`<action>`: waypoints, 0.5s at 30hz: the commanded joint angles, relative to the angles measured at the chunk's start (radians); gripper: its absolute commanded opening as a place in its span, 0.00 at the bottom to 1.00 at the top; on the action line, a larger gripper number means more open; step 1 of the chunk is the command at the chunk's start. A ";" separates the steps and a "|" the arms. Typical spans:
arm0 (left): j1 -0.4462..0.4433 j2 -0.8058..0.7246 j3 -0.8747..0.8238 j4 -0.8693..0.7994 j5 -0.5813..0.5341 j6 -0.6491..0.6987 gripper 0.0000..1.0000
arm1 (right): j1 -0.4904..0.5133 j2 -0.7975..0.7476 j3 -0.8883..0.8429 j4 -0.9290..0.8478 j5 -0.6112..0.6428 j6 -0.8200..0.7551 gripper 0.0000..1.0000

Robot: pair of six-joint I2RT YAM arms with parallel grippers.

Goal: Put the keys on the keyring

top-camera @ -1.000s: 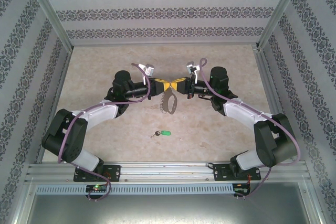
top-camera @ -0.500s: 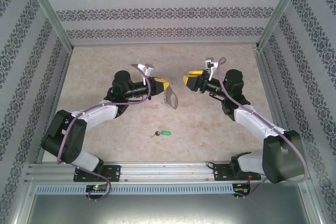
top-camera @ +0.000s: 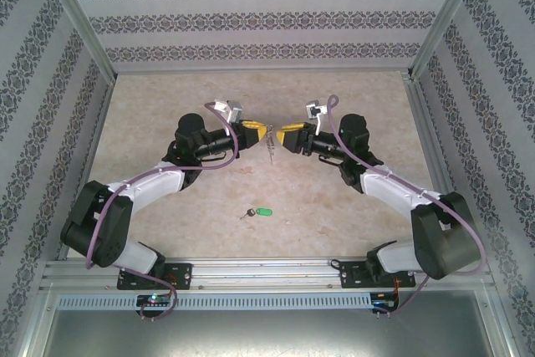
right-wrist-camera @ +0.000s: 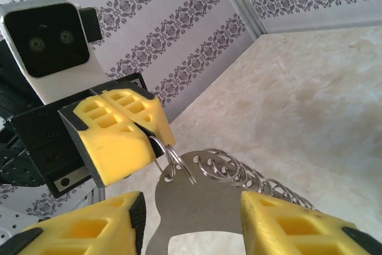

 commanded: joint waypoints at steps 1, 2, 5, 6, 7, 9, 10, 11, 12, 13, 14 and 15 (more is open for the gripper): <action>-0.002 -0.026 -0.004 0.046 0.002 0.026 0.00 | 0.018 0.020 0.021 0.105 -0.039 0.035 0.42; -0.001 -0.026 -0.002 0.046 0.004 0.024 0.00 | 0.022 0.023 0.024 0.109 -0.040 0.038 0.41; -0.001 -0.025 -0.004 0.049 0.007 0.023 0.00 | 0.034 0.036 0.027 0.131 -0.048 0.047 0.35; -0.001 -0.025 -0.005 0.049 0.010 0.022 0.00 | 0.039 0.039 0.027 0.136 -0.052 0.051 0.32; -0.001 -0.025 -0.004 0.049 0.012 0.023 0.00 | 0.041 0.039 0.027 0.142 -0.054 0.054 0.31; -0.001 -0.025 -0.006 0.049 0.016 0.021 0.00 | 0.046 0.036 0.026 0.143 -0.050 0.055 0.31; -0.002 -0.025 -0.006 0.051 0.020 0.021 0.00 | 0.047 0.033 0.026 0.142 -0.046 0.053 0.31; -0.001 -0.025 -0.006 0.051 0.024 0.020 0.00 | 0.047 0.031 0.027 0.142 -0.042 0.053 0.32; -0.001 -0.025 -0.006 0.051 0.028 0.020 0.00 | 0.046 0.032 0.029 0.142 -0.041 0.054 0.33; -0.001 -0.024 -0.006 0.051 0.034 0.018 0.00 | 0.047 0.032 0.031 0.142 -0.040 0.055 0.33; -0.001 -0.025 -0.005 0.049 0.038 0.019 0.00 | 0.047 0.033 0.035 0.142 -0.042 0.055 0.33; -0.001 -0.024 -0.006 0.048 0.044 0.019 0.00 | 0.048 0.034 0.039 0.142 -0.043 0.055 0.33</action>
